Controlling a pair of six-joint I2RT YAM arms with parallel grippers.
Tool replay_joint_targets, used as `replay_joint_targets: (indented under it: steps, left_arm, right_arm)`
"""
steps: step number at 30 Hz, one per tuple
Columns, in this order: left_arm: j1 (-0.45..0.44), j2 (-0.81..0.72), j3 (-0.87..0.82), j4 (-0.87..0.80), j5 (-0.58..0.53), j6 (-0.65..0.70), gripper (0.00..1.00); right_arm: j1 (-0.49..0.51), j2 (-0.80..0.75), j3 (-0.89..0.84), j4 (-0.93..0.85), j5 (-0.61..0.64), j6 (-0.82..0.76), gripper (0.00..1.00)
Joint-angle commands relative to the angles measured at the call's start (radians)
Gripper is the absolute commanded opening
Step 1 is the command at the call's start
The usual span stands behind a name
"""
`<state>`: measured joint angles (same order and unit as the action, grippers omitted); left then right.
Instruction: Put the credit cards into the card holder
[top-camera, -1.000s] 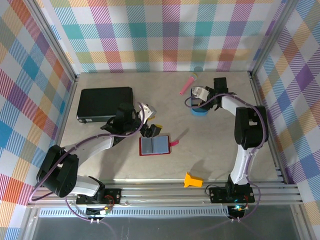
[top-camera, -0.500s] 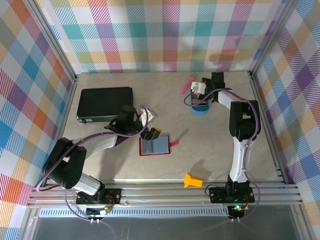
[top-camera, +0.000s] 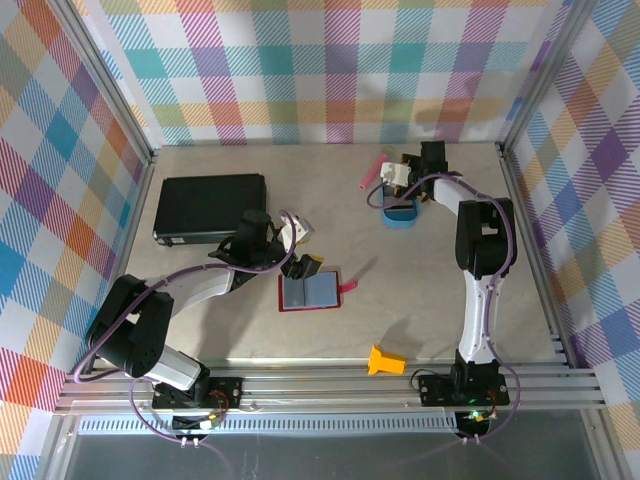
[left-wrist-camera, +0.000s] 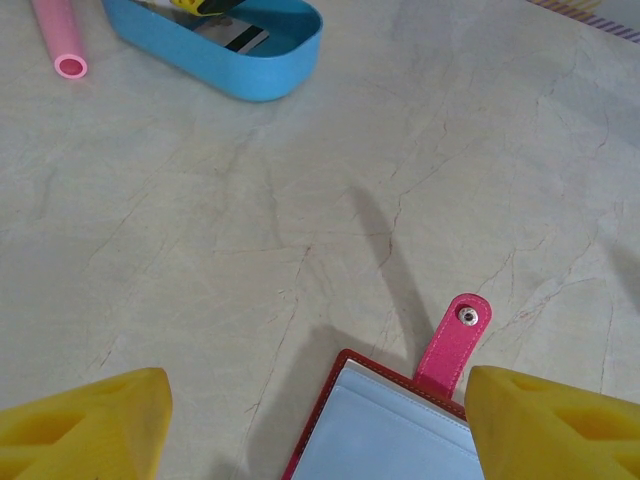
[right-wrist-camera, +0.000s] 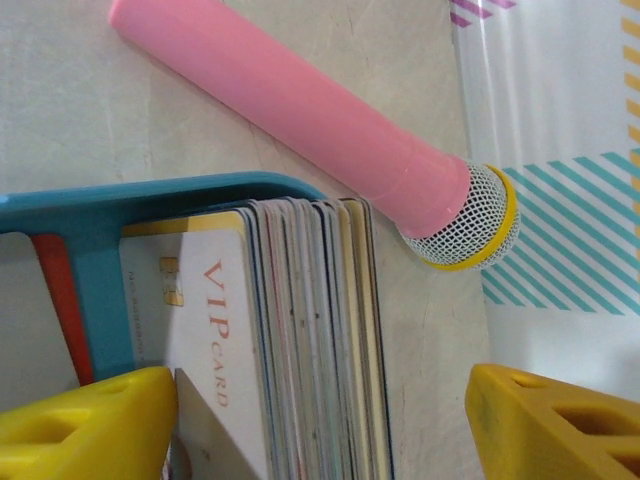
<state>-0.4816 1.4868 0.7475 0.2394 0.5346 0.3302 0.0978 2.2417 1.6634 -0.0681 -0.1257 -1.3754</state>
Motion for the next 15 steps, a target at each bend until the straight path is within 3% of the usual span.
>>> replay_joint_targets:
  steps: [1,15]
  left_arm:
    - [0.006,0.014,-0.002,0.028,0.031,-0.003,0.77]
    - [0.006,0.023,0.002,0.029,0.042,-0.017,0.77]
  right_arm:
    - [-0.004,0.012,0.03,0.016,0.029,0.021,0.74]
    - [-0.004,-0.046,0.027,0.038,0.023,0.033,0.64]
